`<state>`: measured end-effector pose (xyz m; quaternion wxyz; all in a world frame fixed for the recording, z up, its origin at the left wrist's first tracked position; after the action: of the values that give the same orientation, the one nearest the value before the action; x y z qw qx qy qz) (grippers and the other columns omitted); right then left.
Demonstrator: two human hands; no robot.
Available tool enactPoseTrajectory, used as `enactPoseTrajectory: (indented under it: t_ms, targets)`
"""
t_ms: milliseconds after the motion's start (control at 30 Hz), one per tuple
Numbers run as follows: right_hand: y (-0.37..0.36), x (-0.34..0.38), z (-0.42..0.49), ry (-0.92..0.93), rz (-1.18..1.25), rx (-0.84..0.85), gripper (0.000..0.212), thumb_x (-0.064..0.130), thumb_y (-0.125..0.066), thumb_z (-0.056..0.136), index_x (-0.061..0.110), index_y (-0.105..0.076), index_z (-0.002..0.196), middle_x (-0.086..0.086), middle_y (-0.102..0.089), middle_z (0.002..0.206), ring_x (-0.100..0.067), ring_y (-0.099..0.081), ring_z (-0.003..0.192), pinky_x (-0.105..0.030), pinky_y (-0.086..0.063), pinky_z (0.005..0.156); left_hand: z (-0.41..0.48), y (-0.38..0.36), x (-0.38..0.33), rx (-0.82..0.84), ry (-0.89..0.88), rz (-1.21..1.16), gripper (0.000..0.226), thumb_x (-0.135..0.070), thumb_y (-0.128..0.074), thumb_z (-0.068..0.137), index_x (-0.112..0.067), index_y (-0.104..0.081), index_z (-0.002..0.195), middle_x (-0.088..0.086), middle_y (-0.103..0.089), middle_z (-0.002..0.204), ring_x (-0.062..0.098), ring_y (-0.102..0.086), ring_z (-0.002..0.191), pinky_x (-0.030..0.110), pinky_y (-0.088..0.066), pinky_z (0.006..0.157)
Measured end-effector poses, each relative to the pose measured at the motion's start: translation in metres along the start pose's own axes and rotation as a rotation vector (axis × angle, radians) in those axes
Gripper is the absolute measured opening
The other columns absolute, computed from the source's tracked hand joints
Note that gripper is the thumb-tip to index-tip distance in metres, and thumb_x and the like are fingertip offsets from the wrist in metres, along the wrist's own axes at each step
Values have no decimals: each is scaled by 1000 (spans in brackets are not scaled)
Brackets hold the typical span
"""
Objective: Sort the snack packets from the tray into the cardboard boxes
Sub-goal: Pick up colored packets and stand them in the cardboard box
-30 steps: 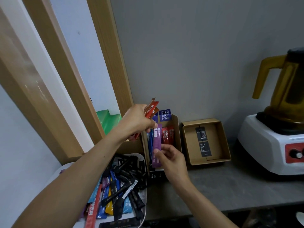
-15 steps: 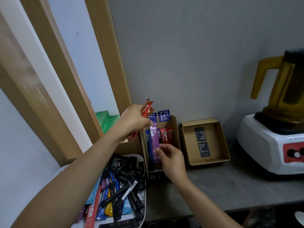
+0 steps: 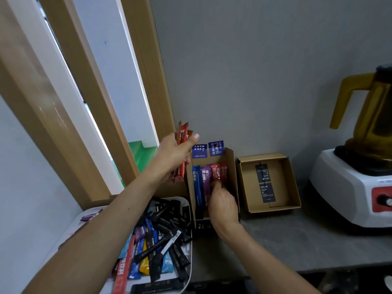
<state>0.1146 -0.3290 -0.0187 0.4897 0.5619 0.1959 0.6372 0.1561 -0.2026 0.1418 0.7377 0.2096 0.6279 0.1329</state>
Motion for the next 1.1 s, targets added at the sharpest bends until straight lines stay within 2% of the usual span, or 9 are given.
enactPoseTrajectory:
  t_ms: [100,333,433,533,667,800,900,1033,1100]
  targets:
    - [-5,0,-2,29,-12,2,33,16,-45,108,17,-42,141,-3,-67,119,-17,-72,102,-29,-61,83,-1,-1,1,-8,24,-43,37,-54,-57,98,-18,-54,104,3,-65,79,18,-66,70,42,-59,82]
    - [-14,0,-1,91,16,48,28,13,-53,104,22,-57,130,-1,-62,127,-18,-69,105,-33,-61,87,1,-1,4,65,147,-336,28,-32,-48,106,-6,-52,115,7,-63,78,17,-62,57,30,-53,60]
    - [-5,3,-4,97,184,10,22,18,-61,100,23,-64,122,4,-61,127,-12,-66,106,-30,-59,90,-2,-2,3,64,122,-315,21,-25,-44,107,-7,-54,107,8,-62,77,17,-62,60,31,-53,63]
    - [18,14,-17,78,619,-23,9,28,-62,101,26,-67,108,10,-66,109,-2,-65,93,-23,-58,82,-7,-1,3,74,91,-282,15,-21,-49,106,-9,-52,114,10,-67,80,16,-67,63,30,-58,63]
    - [51,30,-35,-4,1177,66,28,46,-61,94,23,-68,108,-2,-75,97,-14,-72,86,-29,-61,73,-14,-2,4,146,55,-251,21,-24,-52,106,-14,-47,125,12,-75,94,16,-75,76,29,-60,65]
    - [65,27,-31,-56,1252,90,21,34,-71,91,20,-71,107,4,-77,101,-10,-72,81,-22,-57,67,-19,-10,7,230,37,-249,24,-23,-55,104,-15,-46,125,11,-77,102,20,-77,89,31,-62,72]
    - [63,15,-29,-89,1255,112,16,27,-71,93,19,-72,106,3,-78,101,-10,-71,82,-24,-58,70,-16,-10,9,164,-1,-212,19,-31,-55,103,-22,-46,117,8,-74,108,24,-76,96,41,-62,83]
    - [60,1,-34,-140,1301,135,29,34,-72,86,18,-71,110,2,-77,106,-19,-74,94,-27,-59,73,-11,-2,3,14,-71,-114,12,-37,-57,101,-31,-48,104,-1,-68,105,13,-70,96,26,-53,72]
    - [59,-2,-36,-149,1306,130,30,36,-72,84,18,-71,109,1,-76,107,-20,-74,97,-28,-60,73,-10,0,3,6,-114,-109,11,-38,-62,98,-32,-54,102,-3,-71,101,9,-70,93,27,-55,77]
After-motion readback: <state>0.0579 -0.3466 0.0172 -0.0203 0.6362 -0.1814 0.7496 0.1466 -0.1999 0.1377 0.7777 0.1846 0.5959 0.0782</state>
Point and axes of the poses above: each hand's wrist, its own z-axis towards the middle knuckle, its own y-axis out of the back of the hand, x = y × z, the point moved 2 cm from there along z, towards the middle knuckle
